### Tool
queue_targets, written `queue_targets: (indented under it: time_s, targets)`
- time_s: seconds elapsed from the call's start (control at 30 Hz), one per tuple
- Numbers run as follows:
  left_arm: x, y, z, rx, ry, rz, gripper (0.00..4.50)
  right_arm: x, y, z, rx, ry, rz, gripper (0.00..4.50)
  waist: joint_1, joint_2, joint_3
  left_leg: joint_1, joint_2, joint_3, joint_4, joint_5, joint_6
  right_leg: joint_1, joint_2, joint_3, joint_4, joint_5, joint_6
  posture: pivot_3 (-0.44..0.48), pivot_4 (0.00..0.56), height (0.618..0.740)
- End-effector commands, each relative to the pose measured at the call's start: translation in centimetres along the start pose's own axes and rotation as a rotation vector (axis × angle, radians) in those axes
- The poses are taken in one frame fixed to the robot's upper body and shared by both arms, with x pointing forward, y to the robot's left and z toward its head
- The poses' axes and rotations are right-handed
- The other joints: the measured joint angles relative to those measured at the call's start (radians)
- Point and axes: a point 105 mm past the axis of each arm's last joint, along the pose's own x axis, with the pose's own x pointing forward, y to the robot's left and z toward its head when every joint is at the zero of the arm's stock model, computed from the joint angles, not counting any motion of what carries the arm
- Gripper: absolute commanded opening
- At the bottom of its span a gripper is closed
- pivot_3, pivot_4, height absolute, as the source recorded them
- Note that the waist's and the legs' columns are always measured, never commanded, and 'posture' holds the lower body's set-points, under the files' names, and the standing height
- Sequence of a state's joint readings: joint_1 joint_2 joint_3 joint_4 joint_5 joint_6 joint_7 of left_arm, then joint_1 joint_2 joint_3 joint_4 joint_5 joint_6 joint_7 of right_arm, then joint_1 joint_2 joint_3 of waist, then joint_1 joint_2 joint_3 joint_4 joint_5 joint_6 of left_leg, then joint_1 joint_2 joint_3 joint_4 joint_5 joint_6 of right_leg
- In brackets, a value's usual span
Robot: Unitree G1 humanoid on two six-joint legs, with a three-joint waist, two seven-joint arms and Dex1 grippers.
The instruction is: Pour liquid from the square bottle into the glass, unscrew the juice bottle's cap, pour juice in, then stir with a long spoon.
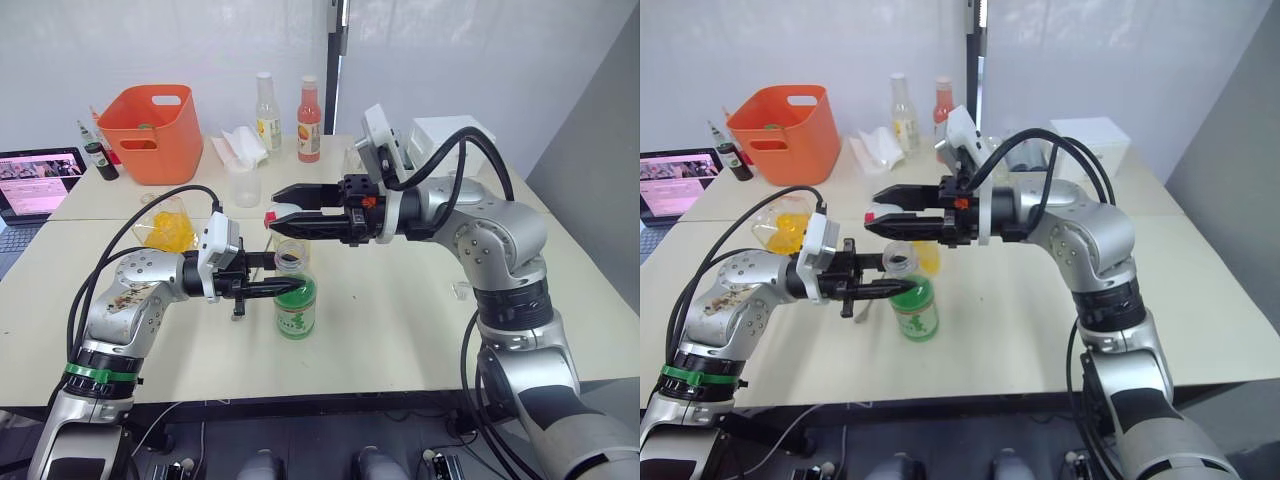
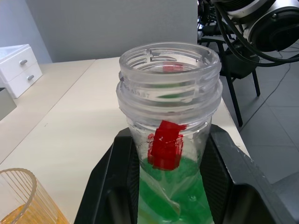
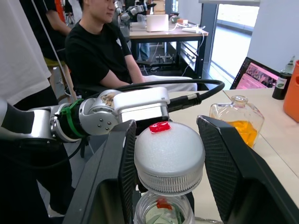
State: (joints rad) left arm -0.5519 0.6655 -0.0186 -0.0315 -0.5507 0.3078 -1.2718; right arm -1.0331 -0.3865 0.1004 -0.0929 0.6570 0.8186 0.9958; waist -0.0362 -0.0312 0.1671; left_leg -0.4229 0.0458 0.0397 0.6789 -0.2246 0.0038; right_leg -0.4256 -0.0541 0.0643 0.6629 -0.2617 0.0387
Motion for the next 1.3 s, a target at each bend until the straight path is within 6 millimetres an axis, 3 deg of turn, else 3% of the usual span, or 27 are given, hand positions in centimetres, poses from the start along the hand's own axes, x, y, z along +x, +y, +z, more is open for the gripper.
queue_targets:
  time_s: [0.03,0.17,0.27,0.37,0.47,0.73,1.1,1.17,1.3]
  targets:
    - [0.1,-0.6,-1.2,-0.032,0.057,-0.019,1.38,-2.2,-1.0,0.3,-0.003,-0.021,-0.122,1.61,0.001,0.000,0.000,0.000,0.000,0.000,0.000,0.000,0.000,0.000,0.000,0.000,0.000,0.000,0.000,0.000,0.150,0.715]
    - [0.1,-0.7,-1.1,-0.031,0.052,-0.016,1.38,-6.6,-3.6,-2.9,0.043,0.057,-0.409,1.61,0.007,0.000,0.000,0.000,-0.001,0.000,0.000,0.000,0.000,0.001,-0.001,0.000,-0.001,0.000,0.000,0.000,0.150,0.715]
    - [0.1,-0.8,-1.1,-0.032,0.050,-0.012,1.38,-11.4,-5.0,-6.6,0.096,0.154,-0.687,1.61,0.011,0.000,0.000,0.000,-0.001,0.001,0.000,0.000,0.000,0.000,-0.001,0.000,-0.001,0.000,0.000,0.000,0.150,0.715]
    - [0.0,-0.8,-1.0,-0.032,0.049,-0.007,1.38,-15.6,-4.7,-10.3,0.143,0.243,-0.915,1.61,0.015,0.000,0.000,0.000,-0.001,0.001,-0.001,0.000,0.000,0.000,-0.001,0.000,-0.001,0.000,0.000,0.000,0.150,0.715]
    - [-0.2,-0.7,-1.0,-0.032,0.047,-0.002,1.38,-17.4,-3.4,-13.2,0.196,0.259,-1.046,1.61,0.010,0.000,0.000,0.000,-0.001,0.002,-0.001,0.000,0.000,0.000,0.000,0.002,-0.001,0.000,0.000,0.000,0.150,0.715]
    - [-0.2,-0.4,-1.0,-0.027,0.044,0.006,1.38,-19.0,-2.1,-18.5,0.200,0.290,-1.291,1.61,0.004,0.000,0.000,0.001,0.000,0.002,-0.001,0.000,0.000,0.001,0.001,0.003,-0.001,0.000,0.001,0.000,0.150,0.715]
    - [-0.3,-0.3,-1.0,-0.023,0.046,0.009,1.38,-18.9,-1.6,-21.1,0.249,0.292,-1.303,1.61,-0.001,0.000,0.000,0.003,0.000,0.002,-0.001,0.000,0.000,0.003,0.001,0.003,-0.001,0.000,0.001,0.000,0.150,0.715]
    - [-0.3,-0.3,-1.1,-0.023,0.046,0.009,1.38,-18.8,-1.6,-21.1,0.253,0.280,-1.301,2.66,-0.001,0.000,0.000,0.003,0.000,0.002,-0.001,0.000,0.000,0.003,0.001,0.003,-0.001,0.000,0.001,0.000,0.150,0.715]
    - [-0.4,-0.2,-1.1,-0.024,0.046,0.009,1.38,-18.2,-1.8,-20.4,0.245,0.232,-1.274,3.94,-0.002,0.000,0.000,0.003,0.000,0.002,-0.001,0.000,0.000,0.003,0.001,0.003,-0.001,0.000,0.001,0.000,0.150,0.715]
